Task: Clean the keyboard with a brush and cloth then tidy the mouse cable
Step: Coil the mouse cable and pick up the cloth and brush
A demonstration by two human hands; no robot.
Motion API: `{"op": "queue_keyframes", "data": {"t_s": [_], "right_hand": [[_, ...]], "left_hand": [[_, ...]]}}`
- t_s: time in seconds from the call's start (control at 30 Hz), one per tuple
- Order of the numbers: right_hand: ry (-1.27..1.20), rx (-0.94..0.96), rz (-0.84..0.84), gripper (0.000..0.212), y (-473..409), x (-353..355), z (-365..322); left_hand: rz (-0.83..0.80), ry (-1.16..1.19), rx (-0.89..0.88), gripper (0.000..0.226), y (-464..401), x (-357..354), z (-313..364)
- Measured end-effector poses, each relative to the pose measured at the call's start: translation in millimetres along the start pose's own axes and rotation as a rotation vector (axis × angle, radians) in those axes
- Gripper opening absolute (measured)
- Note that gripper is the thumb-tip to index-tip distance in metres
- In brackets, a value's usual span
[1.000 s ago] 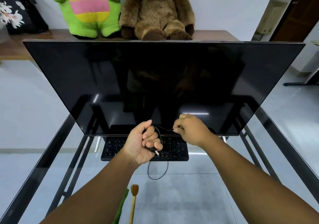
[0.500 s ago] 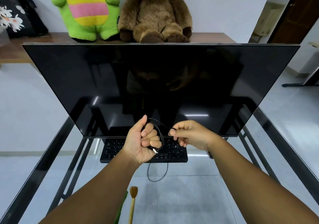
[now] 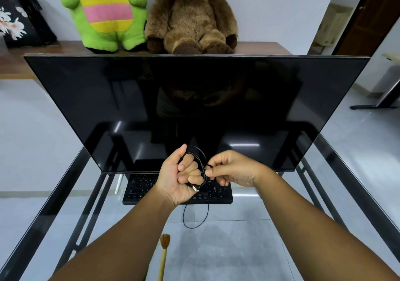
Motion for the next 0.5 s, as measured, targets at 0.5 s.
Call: {"op": "queue_keyframes", "data": {"t_s": [0.5], "right_hand": [[-0.03,0.033,0.267,0.009,8.2,18.8,4.3]], "left_hand": [[0.449,-0.691,-0.142,0.037,2.2,19.1,14.3]]}}
Point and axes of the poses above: each hand's wrist, its own y-axis away from the middle knuckle, its own x-axis out of the back of the hand, z = x × y, the point moved 5 cm from there along -y, towards the middle knuckle, and after that the axes turned 5 degrees about -z, right-handed, at the moved point
